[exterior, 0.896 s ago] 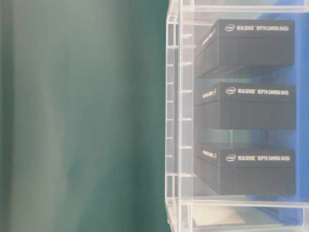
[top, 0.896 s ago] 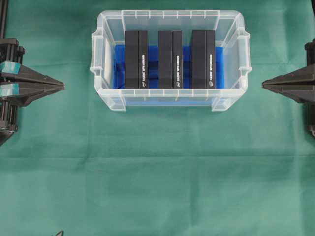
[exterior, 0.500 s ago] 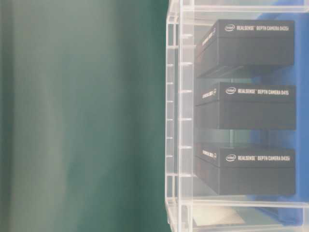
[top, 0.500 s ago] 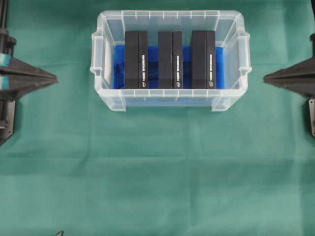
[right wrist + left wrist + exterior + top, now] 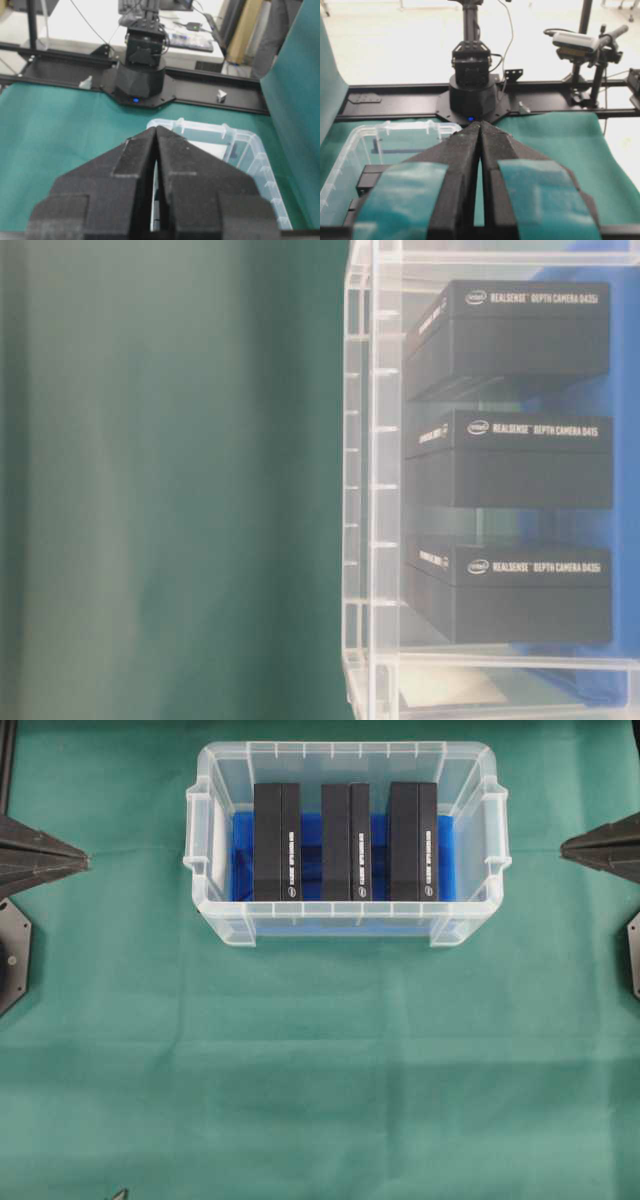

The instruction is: Take out the box from the case.

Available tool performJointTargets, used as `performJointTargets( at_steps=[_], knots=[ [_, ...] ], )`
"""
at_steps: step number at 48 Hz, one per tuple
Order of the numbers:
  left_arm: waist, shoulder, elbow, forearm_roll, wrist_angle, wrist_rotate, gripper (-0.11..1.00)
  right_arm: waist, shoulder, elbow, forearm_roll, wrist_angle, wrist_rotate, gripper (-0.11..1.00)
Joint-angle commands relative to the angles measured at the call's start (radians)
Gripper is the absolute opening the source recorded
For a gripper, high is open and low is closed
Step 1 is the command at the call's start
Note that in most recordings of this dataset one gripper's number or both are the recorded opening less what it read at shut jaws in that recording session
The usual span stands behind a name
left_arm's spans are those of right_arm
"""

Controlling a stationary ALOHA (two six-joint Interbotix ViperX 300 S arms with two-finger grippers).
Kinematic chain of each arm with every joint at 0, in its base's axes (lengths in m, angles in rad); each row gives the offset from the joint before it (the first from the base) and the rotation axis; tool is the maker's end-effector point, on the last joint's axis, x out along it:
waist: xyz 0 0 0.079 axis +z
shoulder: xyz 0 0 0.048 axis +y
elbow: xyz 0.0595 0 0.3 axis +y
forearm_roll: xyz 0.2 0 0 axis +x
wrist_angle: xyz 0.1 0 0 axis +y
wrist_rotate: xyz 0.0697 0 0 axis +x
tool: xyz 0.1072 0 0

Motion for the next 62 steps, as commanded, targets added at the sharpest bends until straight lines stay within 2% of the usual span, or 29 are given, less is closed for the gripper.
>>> performJointTargets(
  at_steps=[1, 13, 19, 22, 37, 49, 55, 62],
  knots=[
    [-0.011, 0.018, -0.032, 0.005, 0.005, 0.0, 0.01, 0.002, 0.003, -0.029, 0.0, -0.002, 0.003, 0.02],
    [-0.032, 0.031, -0.041, 0.005, 0.041, -0.028, 0.01, 0.002, 0.002, -0.032, 0.0, 0.075, 0.005, 0.02],
    [-0.049, 0.031, -0.069, 0.003, 0.12, -0.064, 0.01, 0.002, 0.002, -0.052, 0.0, 0.16, 0.029, 0.02],
    [-0.052, 0.035, -0.091, 0.005, 0.192, -0.092, 0.01, 0.003, 0.0, -0.071, 0.0, 0.216, 0.054, 0.02],
    [-0.051, 0.095, -0.23, 0.009, 0.598, -0.187, 0.01, 0.002, 0.049, -0.19, 0.0, 0.673, 0.192, 0.02],
    [-0.052, 0.176, -0.31, 0.008, 0.925, -0.252, 0.01, 0.002, 0.127, -0.255, -0.002, 1.012, 0.25, 0.02],
    [-0.052, 0.204, -0.334, 0.008, 1.017, -0.268, 0.01, 0.003, 0.166, -0.275, -0.002, 1.114, 0.255, 0.02],
    [-0.052, 0.21, -0.342, 0.009, 1.026, -0.272, 0.01, 0.002, 0.192, -0.287, 0.0, 1.121, 0.255, 0.02]
  ],
)
